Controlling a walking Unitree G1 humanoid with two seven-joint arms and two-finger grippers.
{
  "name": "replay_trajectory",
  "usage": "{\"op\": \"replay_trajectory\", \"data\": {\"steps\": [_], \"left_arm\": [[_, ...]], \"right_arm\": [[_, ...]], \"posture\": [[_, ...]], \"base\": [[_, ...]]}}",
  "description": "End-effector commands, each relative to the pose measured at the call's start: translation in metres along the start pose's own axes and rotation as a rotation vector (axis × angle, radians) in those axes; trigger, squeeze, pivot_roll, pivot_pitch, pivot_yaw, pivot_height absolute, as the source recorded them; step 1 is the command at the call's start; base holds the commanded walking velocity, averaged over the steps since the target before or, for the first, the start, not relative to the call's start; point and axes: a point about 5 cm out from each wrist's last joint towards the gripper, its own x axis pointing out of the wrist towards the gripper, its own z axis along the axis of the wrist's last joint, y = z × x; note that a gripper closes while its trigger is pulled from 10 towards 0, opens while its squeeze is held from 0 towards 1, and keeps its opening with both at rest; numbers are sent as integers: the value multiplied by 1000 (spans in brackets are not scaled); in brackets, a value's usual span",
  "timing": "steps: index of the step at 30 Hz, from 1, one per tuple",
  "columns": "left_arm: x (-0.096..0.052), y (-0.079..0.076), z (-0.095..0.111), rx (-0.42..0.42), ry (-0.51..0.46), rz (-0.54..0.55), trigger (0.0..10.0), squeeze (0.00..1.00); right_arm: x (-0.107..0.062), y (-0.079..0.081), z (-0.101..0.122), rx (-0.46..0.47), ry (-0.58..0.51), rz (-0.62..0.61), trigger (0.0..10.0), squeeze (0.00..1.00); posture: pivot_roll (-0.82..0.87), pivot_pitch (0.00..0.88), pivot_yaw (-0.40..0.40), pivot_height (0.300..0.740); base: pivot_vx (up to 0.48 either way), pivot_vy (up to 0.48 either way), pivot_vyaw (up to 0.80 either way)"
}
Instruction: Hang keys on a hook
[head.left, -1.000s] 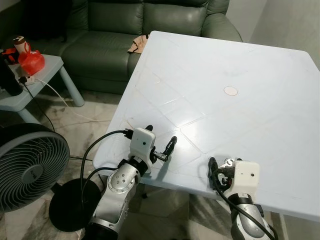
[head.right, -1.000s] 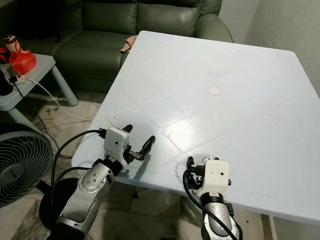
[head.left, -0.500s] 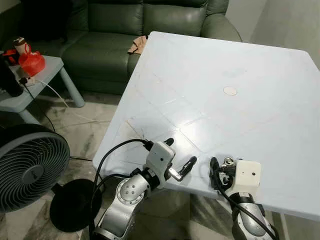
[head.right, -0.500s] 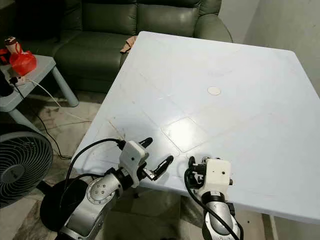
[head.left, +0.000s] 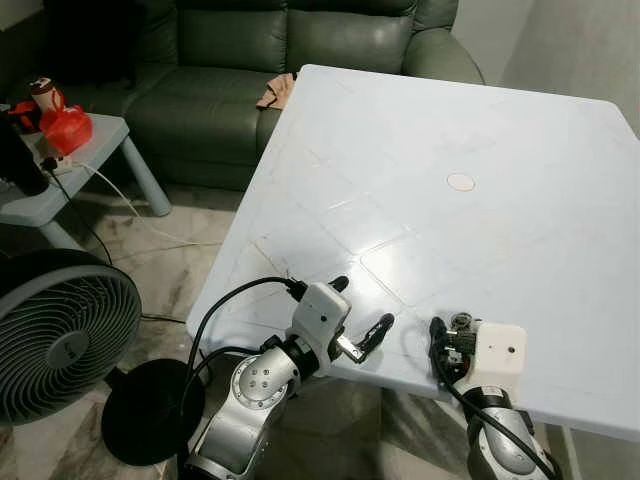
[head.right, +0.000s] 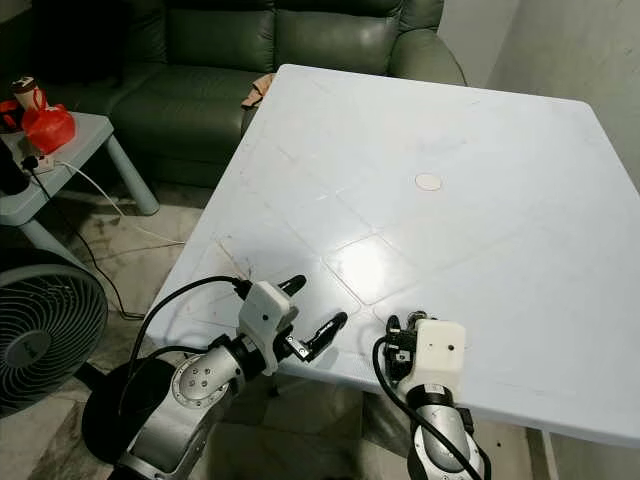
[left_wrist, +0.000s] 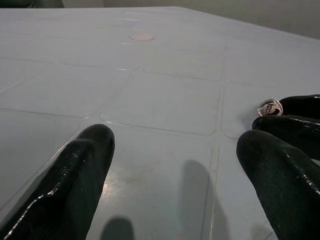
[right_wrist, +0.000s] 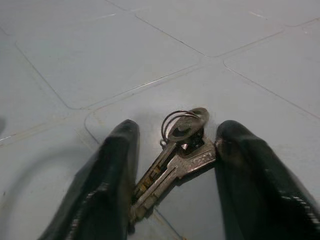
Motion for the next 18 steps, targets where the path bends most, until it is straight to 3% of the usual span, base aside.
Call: {"op": "replay_trajectory", "data": {"steps": [1,18], "left_arm": [[-1,0,2,0,-3,8,10000,0],[-1,2,3,1,-7,26,10000,0]], "right_arm": [[-2,-1,3,9,-6,-10,0,0],[-1,-1,4,4,-19,-27,0,0]], "posture": [[-113,139,-3,740],[-111,145,-4,740]], "base": [[0,0,0],[0,0,0]]}}
